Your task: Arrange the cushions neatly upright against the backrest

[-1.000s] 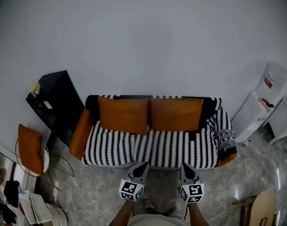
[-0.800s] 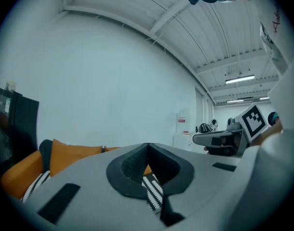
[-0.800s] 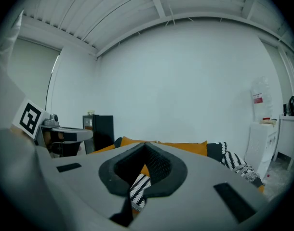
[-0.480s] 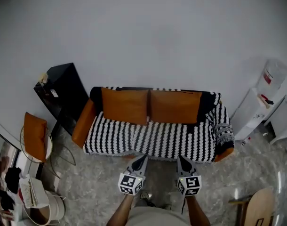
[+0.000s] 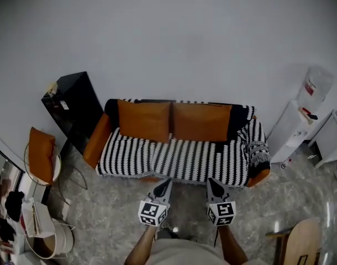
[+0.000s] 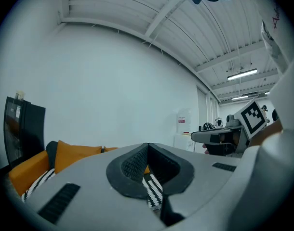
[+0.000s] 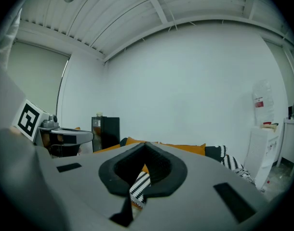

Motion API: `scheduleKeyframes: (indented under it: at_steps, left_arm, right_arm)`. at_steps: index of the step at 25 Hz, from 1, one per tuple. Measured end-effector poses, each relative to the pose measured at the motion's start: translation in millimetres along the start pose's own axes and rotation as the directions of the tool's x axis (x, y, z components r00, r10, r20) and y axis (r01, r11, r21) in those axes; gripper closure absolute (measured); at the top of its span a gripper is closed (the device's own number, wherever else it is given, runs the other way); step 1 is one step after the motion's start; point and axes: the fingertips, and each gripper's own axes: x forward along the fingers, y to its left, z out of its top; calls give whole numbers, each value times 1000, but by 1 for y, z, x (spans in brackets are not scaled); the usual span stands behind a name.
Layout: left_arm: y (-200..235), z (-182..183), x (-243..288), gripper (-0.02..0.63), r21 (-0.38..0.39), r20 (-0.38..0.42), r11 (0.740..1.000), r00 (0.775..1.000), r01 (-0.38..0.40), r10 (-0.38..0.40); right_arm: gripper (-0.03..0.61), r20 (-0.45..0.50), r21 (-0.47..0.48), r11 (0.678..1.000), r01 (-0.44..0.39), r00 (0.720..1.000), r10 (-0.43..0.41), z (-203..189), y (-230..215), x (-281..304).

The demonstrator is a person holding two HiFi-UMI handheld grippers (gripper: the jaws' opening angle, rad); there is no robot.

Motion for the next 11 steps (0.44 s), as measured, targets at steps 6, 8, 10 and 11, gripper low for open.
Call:
scheduleKeyframes:
  at_steps: [6, 8, 10, 11]
  left_arm:
    - [-14, -1, -4, 584, 4, 5, 1000, 1000, 10, -10]
    - [-20, -5, -6, 586, 9, 0, 1000, 1000, 12, -12]
    - [-24, -7, -8, 586, 8, -3, 1000, 1000, 10, -10]
    - [-26, -8, -10, 585, 6, -4, 1000, 1000, 8, -8]
  right_arm:
    - [551, 9, -1, 1000, 2, 1000, -2, -1, -2, -12]
    - [551, 9, -1, 1000, 3, 1000, -3, -3, -3, -17]
    - [551, 9, -1, 1000, 4, 1000, -4, -4, -3, -22]
    - [551, 10, -1, 1000, 4, 1000, -4, -4, -3, -24]
